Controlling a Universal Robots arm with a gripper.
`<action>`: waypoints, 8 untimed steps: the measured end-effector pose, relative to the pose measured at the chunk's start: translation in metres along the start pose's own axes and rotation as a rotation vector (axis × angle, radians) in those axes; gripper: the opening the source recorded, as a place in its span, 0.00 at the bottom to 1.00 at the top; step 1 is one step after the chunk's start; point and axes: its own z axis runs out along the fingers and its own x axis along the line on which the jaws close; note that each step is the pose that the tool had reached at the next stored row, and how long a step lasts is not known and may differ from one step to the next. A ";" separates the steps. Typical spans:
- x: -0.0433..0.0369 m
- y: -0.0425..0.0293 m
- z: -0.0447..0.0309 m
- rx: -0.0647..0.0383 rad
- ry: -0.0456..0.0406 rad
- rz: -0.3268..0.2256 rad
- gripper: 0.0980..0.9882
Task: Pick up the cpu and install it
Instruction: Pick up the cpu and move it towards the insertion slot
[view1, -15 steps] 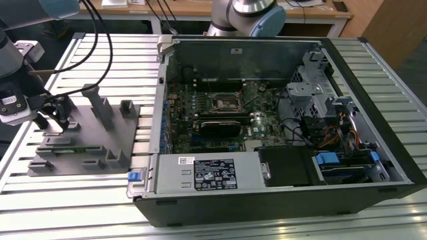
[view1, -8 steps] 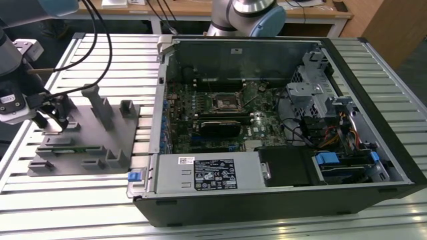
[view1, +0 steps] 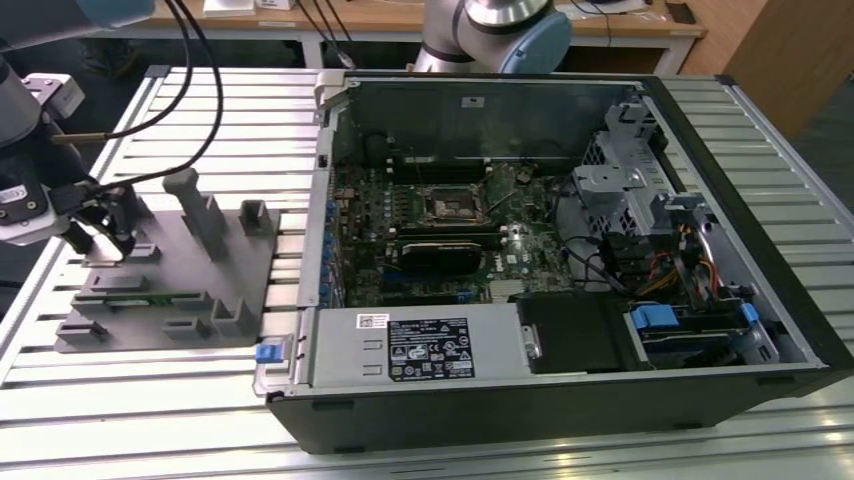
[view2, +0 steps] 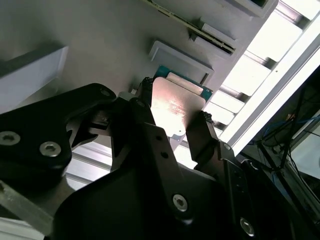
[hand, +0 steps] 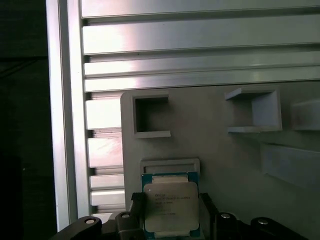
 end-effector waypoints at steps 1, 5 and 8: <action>0.0000 0.0000 -0.0004 -0.001 0.0000 0.000 0.48; 0.0000 0.0001 -0.0028 -0.005 0.0003 0.000 0.48; -0.0001 0.0002 -0.0055 -0.008 0.0006 0.000 0.48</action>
